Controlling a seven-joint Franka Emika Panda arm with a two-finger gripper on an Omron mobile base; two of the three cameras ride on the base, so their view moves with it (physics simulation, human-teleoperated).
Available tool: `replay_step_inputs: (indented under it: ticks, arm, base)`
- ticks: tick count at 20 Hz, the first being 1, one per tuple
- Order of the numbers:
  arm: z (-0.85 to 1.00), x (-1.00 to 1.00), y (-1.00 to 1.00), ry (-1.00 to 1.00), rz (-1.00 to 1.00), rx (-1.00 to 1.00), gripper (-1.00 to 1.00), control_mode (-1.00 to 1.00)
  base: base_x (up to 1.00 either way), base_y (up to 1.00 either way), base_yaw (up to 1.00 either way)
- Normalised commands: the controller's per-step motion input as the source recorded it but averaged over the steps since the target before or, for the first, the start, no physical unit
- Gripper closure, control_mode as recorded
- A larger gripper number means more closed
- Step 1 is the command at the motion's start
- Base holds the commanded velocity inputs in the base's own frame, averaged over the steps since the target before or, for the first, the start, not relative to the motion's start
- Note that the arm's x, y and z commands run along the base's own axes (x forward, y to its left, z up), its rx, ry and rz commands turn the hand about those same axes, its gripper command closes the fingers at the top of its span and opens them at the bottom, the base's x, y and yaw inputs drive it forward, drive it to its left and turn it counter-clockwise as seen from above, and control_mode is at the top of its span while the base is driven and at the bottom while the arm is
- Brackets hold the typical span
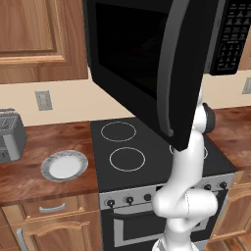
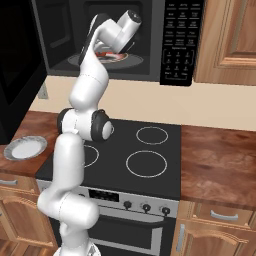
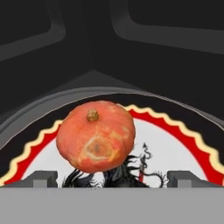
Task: Pick the squash from the counter and place it in the microwave. Then turn on the microwave.
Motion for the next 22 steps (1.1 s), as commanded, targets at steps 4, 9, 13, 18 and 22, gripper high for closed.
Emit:
replay_step_inputs:
  ticks: [4, 9, 13, 18, 22]
  arm:
    - [0.0, -0.07, -0.08, 0.0, 0.0, 0.0, -1.0, -1.0]
    - [0.0, -0.18, -0.08, 0.0, 0.0, 0.0, -1.0, -1.0]
    - [0.0, -0.25, -0.01, -0.02, -0.03, 0.0, -1.0, -1.0]
    - [-0.02, -0.25, 0.0, -0.04, -0.05, 0.0, -1.0, -1.0]
    - [-0.12, -0.21, 0.0, -0.08, -0.07, 0.01, -1.0, -1.0]
  base:
    - [0.0, 0.0, 0.0]
    - [0.0, 0.0, 0.0]
    - [0.0, 0.0, 0.0]
    - [0.0, 0.0, 0.0]
    - [0.0, 0.0, 0.0]
